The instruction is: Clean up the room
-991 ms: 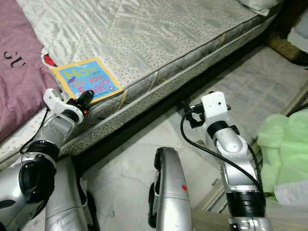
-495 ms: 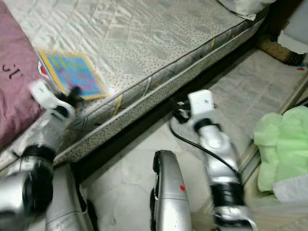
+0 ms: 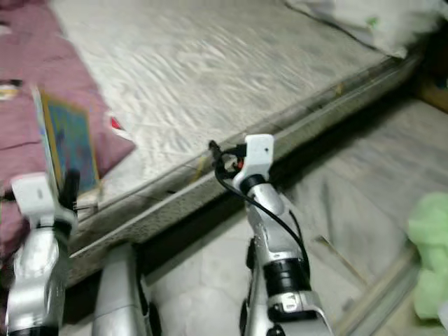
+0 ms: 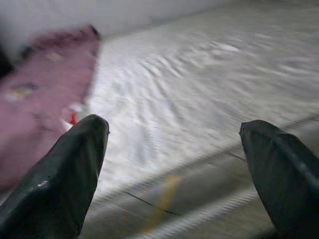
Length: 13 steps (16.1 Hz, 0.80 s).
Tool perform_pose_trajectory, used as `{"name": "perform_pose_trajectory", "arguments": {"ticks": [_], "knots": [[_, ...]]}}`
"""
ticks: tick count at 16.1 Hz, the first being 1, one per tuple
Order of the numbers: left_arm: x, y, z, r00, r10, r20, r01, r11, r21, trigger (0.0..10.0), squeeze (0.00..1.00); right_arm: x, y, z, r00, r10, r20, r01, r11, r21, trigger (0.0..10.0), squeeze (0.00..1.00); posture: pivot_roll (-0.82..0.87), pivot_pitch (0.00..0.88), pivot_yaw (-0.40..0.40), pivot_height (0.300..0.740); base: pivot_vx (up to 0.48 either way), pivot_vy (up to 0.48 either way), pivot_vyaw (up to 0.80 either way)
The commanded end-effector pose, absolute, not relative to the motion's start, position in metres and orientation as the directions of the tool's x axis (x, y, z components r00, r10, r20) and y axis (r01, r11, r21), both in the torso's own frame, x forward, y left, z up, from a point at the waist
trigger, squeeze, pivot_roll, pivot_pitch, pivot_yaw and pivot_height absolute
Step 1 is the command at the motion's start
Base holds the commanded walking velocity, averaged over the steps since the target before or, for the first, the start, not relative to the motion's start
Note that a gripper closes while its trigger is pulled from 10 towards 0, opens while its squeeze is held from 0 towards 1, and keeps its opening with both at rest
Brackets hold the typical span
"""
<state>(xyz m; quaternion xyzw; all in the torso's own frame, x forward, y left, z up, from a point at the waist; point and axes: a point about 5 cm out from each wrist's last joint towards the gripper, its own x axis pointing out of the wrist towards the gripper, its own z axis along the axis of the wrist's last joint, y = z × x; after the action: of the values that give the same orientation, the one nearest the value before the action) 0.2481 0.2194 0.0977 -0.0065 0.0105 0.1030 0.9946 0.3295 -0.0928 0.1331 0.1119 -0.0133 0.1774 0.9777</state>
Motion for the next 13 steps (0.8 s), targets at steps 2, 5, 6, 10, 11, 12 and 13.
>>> {"name": "perform_pose_trajectory", "arguments": {"ticks": [2, 5, 6, 10, 11, 12, 13], "knots": [[0.242, 0.211, 0.113, 0.983, 0.184, 0.016, -0.184, 0.983, 0.023, 0.0, 0.0, 0.333, -0.087, 0.142, 0.921, 0.369, 0.122, -0.389, 0.881, 0.271, 10.0, 0.0, 0.03, 0.0, 0.046, 0.52, 0.0, 0.0, -0.21], [0.239, 0.206, 0.112, 0.981, 0.193, -0.005, -0.193, 0.98, 0.055, 0.0, 0.0, 0.333, -0.081, 0.147, 0.907, 0.395, 0.145, -0.421, 0.861, 0.286, 10.0, 0.0, 0.03, 0.0, 0.051, 0.555, 0.0, 0.0, 0.0], [0.24, 0.204, 0.112, 0.982, 0.188, -0.007, -0.187, 0.981, 0.058, 4.9, 0.0, 0.334, -0.082, 0.147, 0.91, 0.388, 0.144, -0.414, 0.863, 0.289, 10.0, 0.0, 0.03, 0.0, 0.048, 0.57, 0.0, 0.0, 0.0], [0.246, 0.194, 0.113, 0.98, 0.198, -0.004, -0.197, 0.975, 0.101, 10.0, 0.0, 0.332, -0.084, 0.146, 0.908, 0.397, 0.138, -0.42, 0.862, 0.283, 10.0, 0.0, 0.01, 0.0, 0.041, 0.615, 0.0, 0.0, 0.0], [0.247, 0.189, 0.116, 0.987, 0.161, 0.015, -0.162, 0.982, 0.098, 10.0, 0.0, 0.333, -0.085, 0.145, 0.907, 0.398, 0.139, -0.421, 0.861, 0.285, 10.0, 0.0, 0.01, 0.0, 0.044, 0.63, 0.0, 0.0, 0.0], [0.249, 0.186, 0.119, 0.989, 0.148, 0.027, -0.15, 0.982, 0.116, 10.0, 0.0, 0.333, -0.086, 0.146, 0.908, 0.393, 0.143, -0.419, 0.864, 0.281, 10.0, 0.0, 0.01, 0.0, 0.052, 0.645, 0.0, 0.0, 0.0], [0.251, 0.186, 0.121, 0.989, 0.143, 0.036, -0.146, 0.981, 0.13, 10.0, 0.0, 0.334, -0.088, 0.147, 0.912, 0.384, 0.146, -0.411, 0.868, 0.279, 10.0, 0.0, 0.01, 0.0, 0.054, 0.655, 0.0, 0.0, 0.0]]}}
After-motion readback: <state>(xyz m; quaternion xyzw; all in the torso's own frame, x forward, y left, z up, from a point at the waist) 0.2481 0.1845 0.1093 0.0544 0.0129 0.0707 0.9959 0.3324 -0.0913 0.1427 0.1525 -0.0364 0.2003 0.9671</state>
